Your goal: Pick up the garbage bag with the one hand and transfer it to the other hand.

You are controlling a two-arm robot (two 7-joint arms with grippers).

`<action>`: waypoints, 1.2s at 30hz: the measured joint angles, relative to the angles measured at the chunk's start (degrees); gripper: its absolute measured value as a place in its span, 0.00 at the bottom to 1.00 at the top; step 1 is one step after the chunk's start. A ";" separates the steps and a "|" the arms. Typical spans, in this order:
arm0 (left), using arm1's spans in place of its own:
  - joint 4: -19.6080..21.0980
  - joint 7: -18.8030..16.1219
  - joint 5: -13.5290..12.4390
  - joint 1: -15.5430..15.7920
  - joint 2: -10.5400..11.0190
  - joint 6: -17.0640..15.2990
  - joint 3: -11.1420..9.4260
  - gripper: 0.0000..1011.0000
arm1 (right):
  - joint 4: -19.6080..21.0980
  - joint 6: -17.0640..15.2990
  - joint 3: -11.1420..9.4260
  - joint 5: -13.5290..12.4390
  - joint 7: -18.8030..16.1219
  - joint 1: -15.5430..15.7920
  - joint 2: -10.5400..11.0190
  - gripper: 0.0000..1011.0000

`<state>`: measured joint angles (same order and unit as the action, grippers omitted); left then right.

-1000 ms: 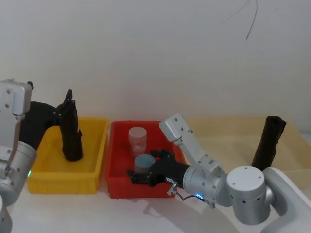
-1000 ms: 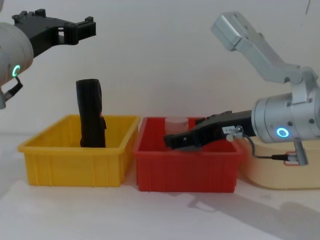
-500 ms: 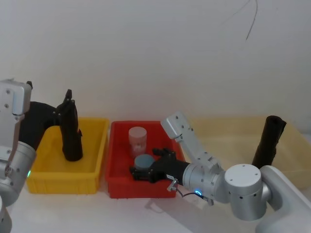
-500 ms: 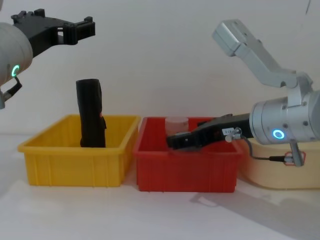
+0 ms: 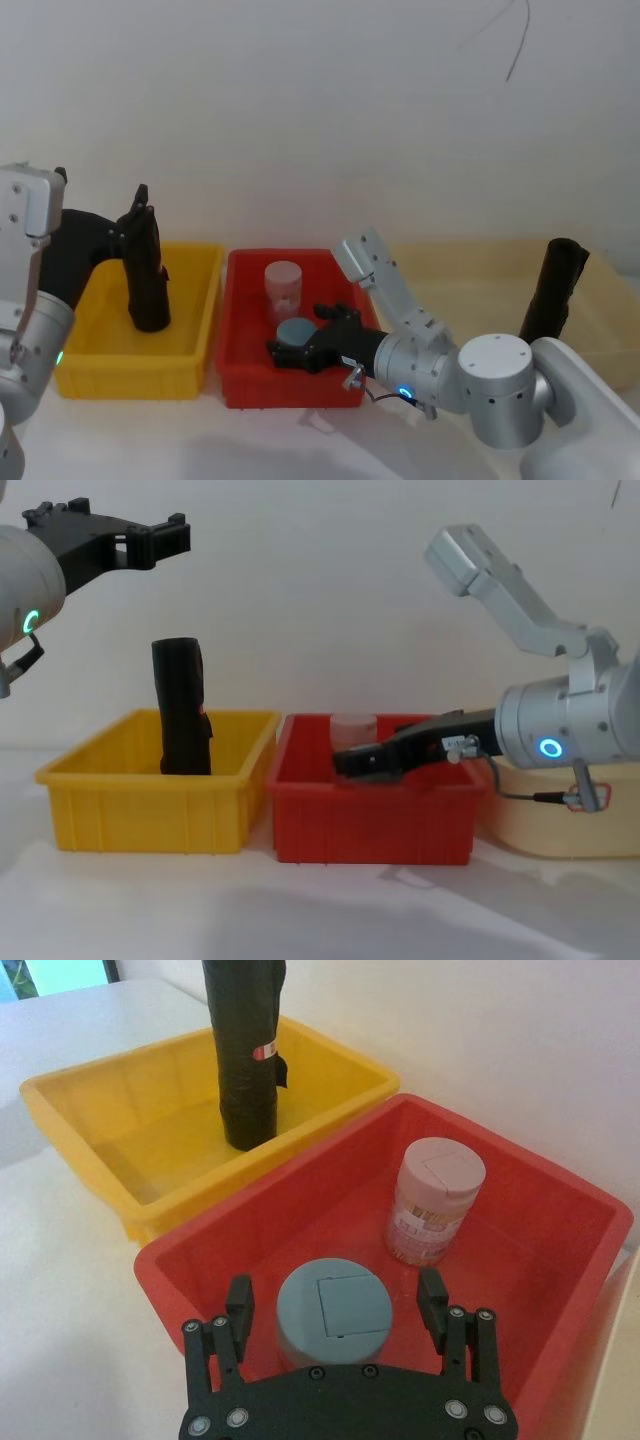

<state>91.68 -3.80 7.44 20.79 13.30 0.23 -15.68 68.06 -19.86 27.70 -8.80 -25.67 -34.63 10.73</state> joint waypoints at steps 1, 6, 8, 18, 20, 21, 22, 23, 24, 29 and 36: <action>0.00 0.00 0.00 0.00 0.00 0.00 0.00 0.99 | -0.31 -0.05 0.10 -0.08 -0.02 -0.16 -0.05 0.99; -0.01 0.00 0.00 0.00 0.00 0.00 0.00 0.99 | -1.17 -0.43 0.46 -0.37 -0.15 -0.62 -0.21 0.95; -0.01 0.00 0.01 0.00 0.00 0.00 0.00 0.99 | -1.37 -0.63 0.52 -0.45 -0.16 -0.73 -0.26 0.92; -0.01 0.00 0.00 0.00 0.00 0.00 0.00 0.99 | -2.43 -2.11 0.72 -0.96 0.35 -1.41 -0.48 0.66; -0.01 0.01 0.00 0.00 0.00 0.01 0.00 0.99 | -2.50 -2.24 0.71 -1.02 0.47 -1.45 -0.49 0.66; -0.01 0.01 0.01 0.00 0.00 0.01 0.00 0.99 | -2.55 -2.31 0.71 -1.07 0.61 -1.49 -0.50 0.66; -0.01 0.01 0.00 0.00 0.00 0.01 0.00 0.99 | -2.57 -2.35 0.71 -1.08 0.67 -1.50 -0.50 0.66; -0.01 0.01 0.01 0.00 0.00 0.01 0.00 0.99 | -2.57 -2.39 0.70 -1.09 0.71 -1.51 -0.50 0.66; -0.01 0.01 0.00 0.00 0.00 0.01 0.00 0.99 | -2.58 -2.42 0.70 -1.10 0.76 -1.52 -0.49 0.66; -0.01 0.01 0.00 0.00 0.00 0.01 0.00 0.99 | -2.43 -2.50 0.52 -1.09 1.24 -1.65 -0.31 0.66; -0.01 0.01 0.00 0.00 0.00 0.01 0.00 0.99 | -0.81 -1.95 -0.51 -1.11 2.11 -1.79 0.25 0.66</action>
<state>91.67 -3.79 7.44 20.79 13.30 0.24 -15.67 67.25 -21.81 27.19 -9.91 -23.56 -36.42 10.98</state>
